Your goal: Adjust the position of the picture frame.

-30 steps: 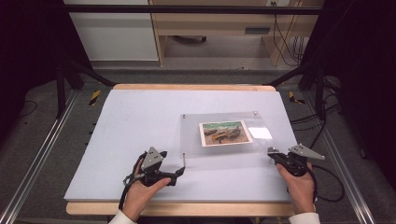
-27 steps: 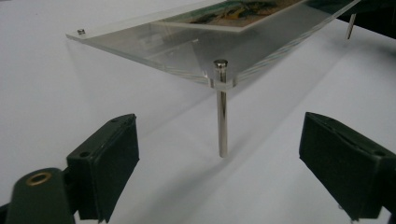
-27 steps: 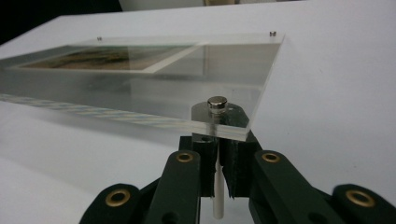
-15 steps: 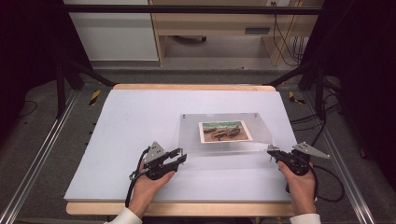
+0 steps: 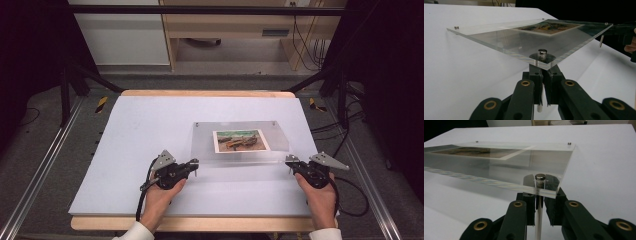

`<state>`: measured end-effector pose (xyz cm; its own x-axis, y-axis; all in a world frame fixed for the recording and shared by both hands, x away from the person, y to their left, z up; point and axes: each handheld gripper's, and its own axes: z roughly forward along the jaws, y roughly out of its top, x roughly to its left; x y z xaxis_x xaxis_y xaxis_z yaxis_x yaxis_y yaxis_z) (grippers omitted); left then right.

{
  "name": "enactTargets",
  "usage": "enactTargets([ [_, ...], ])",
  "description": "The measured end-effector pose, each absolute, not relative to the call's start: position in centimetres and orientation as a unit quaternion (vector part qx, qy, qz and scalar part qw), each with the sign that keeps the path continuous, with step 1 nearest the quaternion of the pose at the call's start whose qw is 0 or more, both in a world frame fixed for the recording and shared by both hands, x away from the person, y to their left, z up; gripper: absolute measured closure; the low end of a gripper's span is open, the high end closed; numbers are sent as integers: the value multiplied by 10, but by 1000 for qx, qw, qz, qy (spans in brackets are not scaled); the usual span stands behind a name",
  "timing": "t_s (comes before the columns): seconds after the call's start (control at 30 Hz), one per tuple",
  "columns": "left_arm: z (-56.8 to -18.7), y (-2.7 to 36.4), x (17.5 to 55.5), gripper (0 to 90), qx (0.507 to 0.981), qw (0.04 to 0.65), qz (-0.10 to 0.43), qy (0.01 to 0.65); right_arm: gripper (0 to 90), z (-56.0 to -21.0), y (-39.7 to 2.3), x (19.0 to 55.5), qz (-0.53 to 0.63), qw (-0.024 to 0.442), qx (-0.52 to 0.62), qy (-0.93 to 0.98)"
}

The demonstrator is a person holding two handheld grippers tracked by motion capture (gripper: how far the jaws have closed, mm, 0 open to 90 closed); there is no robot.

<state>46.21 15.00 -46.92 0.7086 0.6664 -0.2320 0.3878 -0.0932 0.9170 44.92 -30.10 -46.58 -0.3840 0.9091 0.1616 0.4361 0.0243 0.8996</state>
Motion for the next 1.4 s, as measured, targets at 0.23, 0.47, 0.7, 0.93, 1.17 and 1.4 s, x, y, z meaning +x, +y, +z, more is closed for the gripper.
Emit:
enactTargets([
  [0.23, -466, 150, 463, 847, 733, 564, 123, 359, 847, -463, -301, 451, 496, 247, 486, 676],
  [0.47, -467, 149, 466, 831, 738, 561, 118, 357, 849, -463, -301, 451, 494, 243, 490, 676],
  [0.7, -466, 143, 475, 777, 743, 558, 113, 351, 850, -464, -301, 451, 493, 241, 491, 677],
  [0.93, -467, 142, 476, 842, 747, 553, 112, 352, 847, -464, -301, 451, 494, 241, 492, 675],
  [1.17, -467, 142, 476, 843, 751, 549, 113, 350, 772, -465, -299, 453, 492, 242, 489, 679],
  [1.4, -467, 142, 476, 842, 750, 550, 111, 351, 847, -465, -300, 455, 493, 239, 491, 677],
])
